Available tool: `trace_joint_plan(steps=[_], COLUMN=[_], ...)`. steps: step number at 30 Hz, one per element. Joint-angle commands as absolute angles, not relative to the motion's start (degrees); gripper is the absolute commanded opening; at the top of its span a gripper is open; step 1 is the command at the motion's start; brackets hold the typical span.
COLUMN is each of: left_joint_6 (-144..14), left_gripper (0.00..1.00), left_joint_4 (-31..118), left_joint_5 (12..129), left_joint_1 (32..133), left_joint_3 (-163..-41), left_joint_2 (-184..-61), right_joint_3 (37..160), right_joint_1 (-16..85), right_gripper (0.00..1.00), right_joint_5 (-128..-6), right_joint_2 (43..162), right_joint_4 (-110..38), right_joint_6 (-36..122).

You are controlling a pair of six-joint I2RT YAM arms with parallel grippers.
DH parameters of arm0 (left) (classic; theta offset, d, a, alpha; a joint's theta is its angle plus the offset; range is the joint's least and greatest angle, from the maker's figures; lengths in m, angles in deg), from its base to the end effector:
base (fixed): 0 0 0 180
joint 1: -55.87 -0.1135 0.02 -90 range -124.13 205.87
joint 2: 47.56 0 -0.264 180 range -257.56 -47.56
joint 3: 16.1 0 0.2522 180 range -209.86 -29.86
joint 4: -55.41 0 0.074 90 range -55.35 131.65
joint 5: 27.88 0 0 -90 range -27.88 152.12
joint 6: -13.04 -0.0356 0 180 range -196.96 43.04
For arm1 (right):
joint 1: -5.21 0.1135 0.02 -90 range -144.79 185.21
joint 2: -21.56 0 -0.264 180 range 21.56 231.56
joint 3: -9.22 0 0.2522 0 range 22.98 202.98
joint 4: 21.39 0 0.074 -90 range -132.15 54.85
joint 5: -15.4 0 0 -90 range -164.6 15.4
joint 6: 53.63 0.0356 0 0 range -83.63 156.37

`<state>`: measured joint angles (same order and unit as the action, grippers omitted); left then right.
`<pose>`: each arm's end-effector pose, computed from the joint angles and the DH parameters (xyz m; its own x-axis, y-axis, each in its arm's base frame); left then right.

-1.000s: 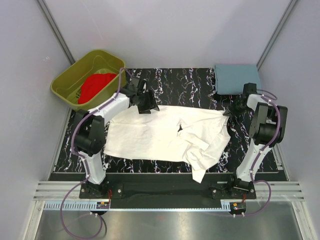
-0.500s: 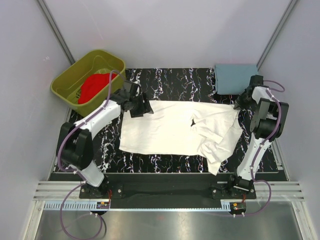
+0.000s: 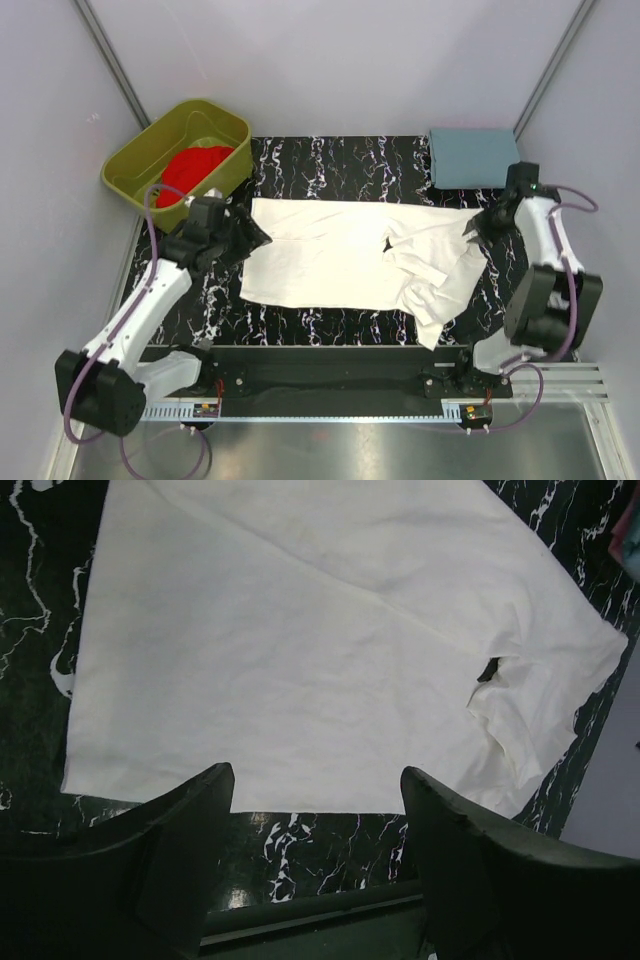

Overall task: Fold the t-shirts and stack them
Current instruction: Fold the tshirt

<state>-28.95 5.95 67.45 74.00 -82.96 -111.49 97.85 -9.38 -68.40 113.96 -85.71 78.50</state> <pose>0.2186 -0.0751 0.2841 -0.7368 -0.5374 -0.4101 -0.2647 0.7876 -0.5564 0.3141 -0.0778 0.2592 -0.5240 0.8255 -0.2095 0.7591 0.5643 0.3246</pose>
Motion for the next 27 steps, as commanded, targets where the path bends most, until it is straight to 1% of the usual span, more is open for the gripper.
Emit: trace_joint_plan(steps=[1,4,7,9,10,11,12,13,14,16,20,22,27], left_joint_6=[-25.54,-26.06,-26.59,-26.25,-25.02,-23.19,-21.08,-18.01,-17.55,-17.02,-16.4,-16.66,-16.75], left_gripper=[0.74,0.74,0.74,0.74,0.74,0.74,0.74,0.74,0.74,0.74,0.74,0.75,0.75], left_joint_4=[5.7,6.06,7.9,6.77,6.33,5.02,3.96,3.6,4.12,7.01,9.4,9.4,11.94], left_joint_5=[68.62,70.03,70.56,70.12,70.03,68.82,67.67,67.14,68.7,70.73,69.61,68.2,69.42], left_joint_1=[70.56,69.32,69.32,69.32,69.32,69.32,69.32,69.23,69.23,69.23,69.32,69.32,69.32], left_joint_3=[-78.92,-75.49,-71.53,-70.04,-68.72,-67.84,-67.14,-65.91,-65.38,-64.67,-63.7,-63.7,-62.56], left_joint_2=[-106.21,-102.34,-99.95,-99.77,-99.77,-99.95,-100.73,-101.17,-101.87,-103.71,-105.22,-105.83,-107.59], right_joint_3=[89.46,83.91,77.93,73.9,72.57,71.25,69.06,68.25,67.38,65.35,63.33,63.06,60.61], right_joint_1=[-1.84,4.23,4.86,4.86,6.78,8.8,10.99,16.32,17.77,18.22,18.22,18.22,18.31], right_gripper=[0.3,0.33,0.38,0.39,0.36,0.35,0.35,0.36,0.36,0.38,0.43,0.43,0.44], right_joint_5=[-68.97,-70.47,-70.37,-72.49,-70.75,-68.38,-68.88,-70.19,-72.64,-73.98,-74.34,-75.99,-76.09], right_joint_2=[103.76,94.72,88.83,86.7,85.56,84.59,83.45,80.83,79.58,76.6,73.59,73.33,73.33], right_joint_4=[-92.62,-94.65,-94.12,-97.96,-98.51,-98.69,-99.04,-99.39,-99.83,-101.5,-102.03,-102.21,-101.51], right_joint_6=[83.74,83.23,80.32,83.38,84.35,88.19,90.84,96.7,98.93,102.88,108.87,111.94,113.54])
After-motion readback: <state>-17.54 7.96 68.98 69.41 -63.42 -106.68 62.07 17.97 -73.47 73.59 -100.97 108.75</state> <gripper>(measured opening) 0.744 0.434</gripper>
